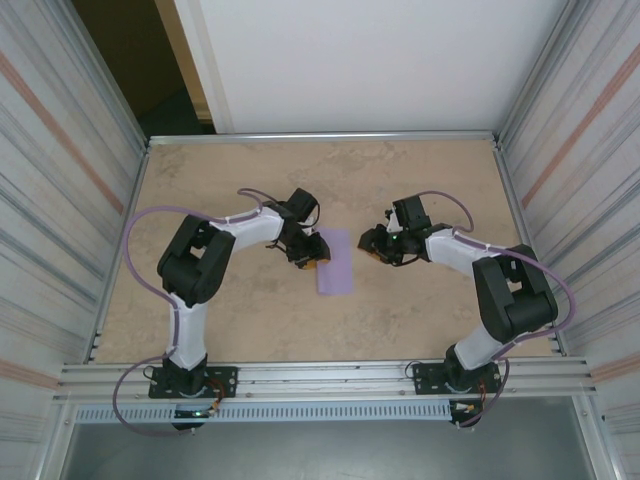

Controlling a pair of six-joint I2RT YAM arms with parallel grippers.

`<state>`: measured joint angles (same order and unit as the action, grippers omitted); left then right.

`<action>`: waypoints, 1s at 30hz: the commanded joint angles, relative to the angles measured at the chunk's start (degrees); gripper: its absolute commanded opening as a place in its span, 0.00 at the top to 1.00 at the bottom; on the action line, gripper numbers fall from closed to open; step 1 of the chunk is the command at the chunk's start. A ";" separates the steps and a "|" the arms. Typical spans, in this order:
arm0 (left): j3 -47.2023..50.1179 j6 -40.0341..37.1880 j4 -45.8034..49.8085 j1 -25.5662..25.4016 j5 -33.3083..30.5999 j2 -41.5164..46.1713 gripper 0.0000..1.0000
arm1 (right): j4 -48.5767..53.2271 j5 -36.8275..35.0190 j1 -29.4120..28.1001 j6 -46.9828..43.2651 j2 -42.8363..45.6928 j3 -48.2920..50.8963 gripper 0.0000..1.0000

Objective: Fold a paper plane with a square sheet of paper (pick it up from the middle)
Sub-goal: Hold the square sheet of paper at the center of the table.

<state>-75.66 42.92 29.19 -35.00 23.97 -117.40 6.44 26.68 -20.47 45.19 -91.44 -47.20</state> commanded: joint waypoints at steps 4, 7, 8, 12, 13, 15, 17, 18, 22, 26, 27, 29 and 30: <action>3.92 0.18 -1.15 -4.02 -4.48 -13.72 0.64 | -1.51 1.73 0.39 -1.64 -0.80 1.32 0.65; 3.93 0.01 -1.14 -4.20 -4.63 -14.12 0.65 | -1.60 1.81 0.39 -1.67 -0.78 1.52 0.66; 3.85 -0.29 -1.07 -4.20 -4.64 -14.26 0.64 | -1.68 1.89 0.43 -1.57 -0.84 1.54 0.66; 2.91 -2.13 -0.10 -4.28 -4.81 -15.03 0.64 | -1.91 2.07 0.31 -1.48 -1.11 1.61 0.66; 2.75 -2.44 0.14 -4.28 -4.81 -15.26 0.64 | -1.95 2.16 0.26 -1.46 -1.19 1.65 0.66; 2.67 -2.49 0.38 -4.22 -4.99 -15.67 0.64 | -1.93 2.19 0.26 -1.33 -1.20 1.59 0.66; 2.45 -2.58 0.41 -4.37 -5.07 -15.91 0.64 | -1.95 2.00 0.28 -1.30 -1.20 1.58 0.66; 2.38 -2.57 0.49 -4.42 -5.03 -16.16 0.64 | -1.95 1.89 0.36 -1.21 -1.20 1.59 0.66; 1.74 -2.27 0.91 -4.36 -4.65 -17.11 0.64 | -2.21 2.06 0.23 -1.12 -1.61 1.62 0.66; 1.74 -2.23 1.01 -4.53 -4.37 -17.63 0.64 | -2.39 2.11 0.09 -1.06 -2.01 1.61 0.66; 1.74 -2.31 1.02 -4.48 -4.45 -17.67 0.63 | -2.54 2.19 -0.05 -1.02 -2.11 1.59 0.66; 1.68 -2.57 1.04 -4.48 -4.40 -18.02 0.63 | -2.83 2.30 -0.16 -0.86 -2.35 1.54 0.67; 1.61 -2.73 1.03 -4.46 -4.20 -18.26 0.63 | -2.96 2.41 -0.16 -0.82 -2.58 1.53 0.67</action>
<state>-79.79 41.93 34.76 -35.00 24.40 -120.33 4.27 28.36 -20.27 44.51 -92.90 -46.11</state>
